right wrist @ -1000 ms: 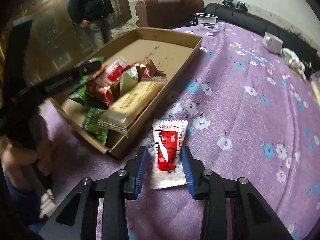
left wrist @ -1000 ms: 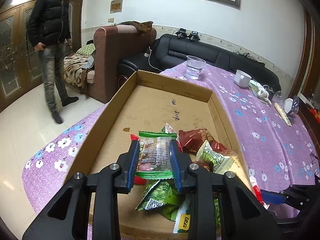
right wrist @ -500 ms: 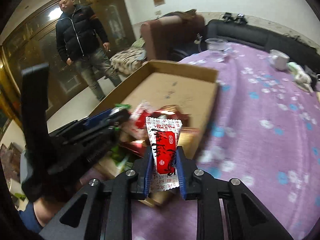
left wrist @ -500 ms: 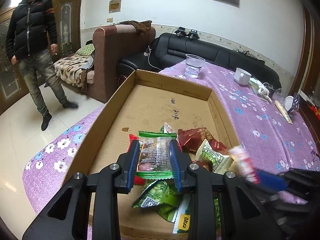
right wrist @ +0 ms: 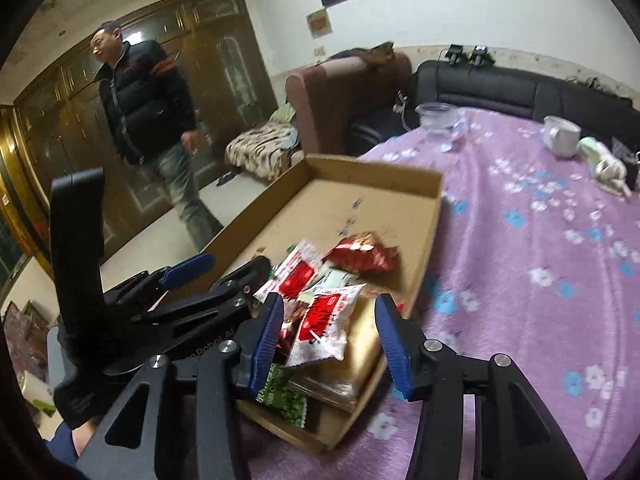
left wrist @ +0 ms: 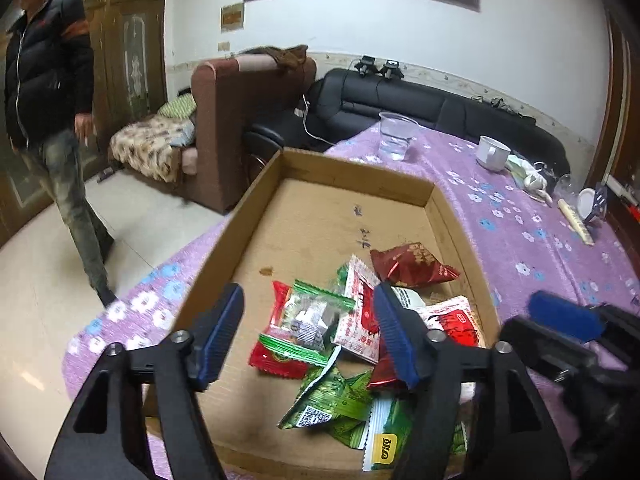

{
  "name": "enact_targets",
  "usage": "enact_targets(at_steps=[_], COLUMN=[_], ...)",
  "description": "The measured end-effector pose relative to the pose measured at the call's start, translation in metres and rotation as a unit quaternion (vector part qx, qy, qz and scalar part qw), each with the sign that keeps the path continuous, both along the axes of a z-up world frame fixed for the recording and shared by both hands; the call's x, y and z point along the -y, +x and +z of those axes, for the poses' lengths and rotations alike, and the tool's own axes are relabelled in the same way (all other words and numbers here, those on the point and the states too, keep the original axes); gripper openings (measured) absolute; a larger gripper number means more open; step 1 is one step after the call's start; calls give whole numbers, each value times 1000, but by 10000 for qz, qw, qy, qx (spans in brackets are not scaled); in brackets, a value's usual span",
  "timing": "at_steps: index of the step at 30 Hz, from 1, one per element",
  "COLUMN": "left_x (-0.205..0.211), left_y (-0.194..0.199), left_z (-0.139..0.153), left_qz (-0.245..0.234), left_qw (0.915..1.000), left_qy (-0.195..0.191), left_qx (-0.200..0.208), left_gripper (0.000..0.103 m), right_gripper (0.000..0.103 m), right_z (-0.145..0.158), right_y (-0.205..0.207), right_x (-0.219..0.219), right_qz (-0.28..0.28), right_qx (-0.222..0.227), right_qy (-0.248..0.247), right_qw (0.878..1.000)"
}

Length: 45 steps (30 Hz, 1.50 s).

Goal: Organize snacks

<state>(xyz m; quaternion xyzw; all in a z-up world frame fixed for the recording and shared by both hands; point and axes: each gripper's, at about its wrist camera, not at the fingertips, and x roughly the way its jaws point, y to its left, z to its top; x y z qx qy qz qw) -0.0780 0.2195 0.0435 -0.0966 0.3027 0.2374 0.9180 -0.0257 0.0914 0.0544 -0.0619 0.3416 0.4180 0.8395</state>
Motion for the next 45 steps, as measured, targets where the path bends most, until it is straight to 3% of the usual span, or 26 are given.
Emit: enact_targets(at_steps=[2, 3, 11, 15, 20, 28, 45], left_x=[4, 5, 20, 28, 32, 25, 28], left_y=[-4, -6, -7, -9, -12, -2, -1], left_z=[5, 7, 12, 14, 16, 8, 4], left_qz=[56, 119, 427, 524, 968, 988, 1182], left_qw=[9998, 9994, 9952, 9923, 9829, 9847, 9800], left_qy=[190, 299, 841, 1100, 1537, 1296, 1472], left_qx=[81, 128, -260, -222, -320, -611, -621], left_gripper=[86, 86, 89, 89, 90, 90, 90], right_gripper=[58, 66, 86, 86, 86, 86, 86], right_z=[6, 9, 12, -1, 1, 8, 10], right_y=[-8, -10, -26, -24, -25, -40, -44], right_x=[11, 17, 65, 80, 81, 79, 81], right_qz=[-135, -215, -625, -798, -701, -607, -626], right_qx=[129, 197, 852, 925, 961, 1342, 1456], right_qy=[-7, -28, -176, -36, 48, 86, 136], right_qw=[9998, 9996, 9942, 9925, 9929, 9891, 9873])
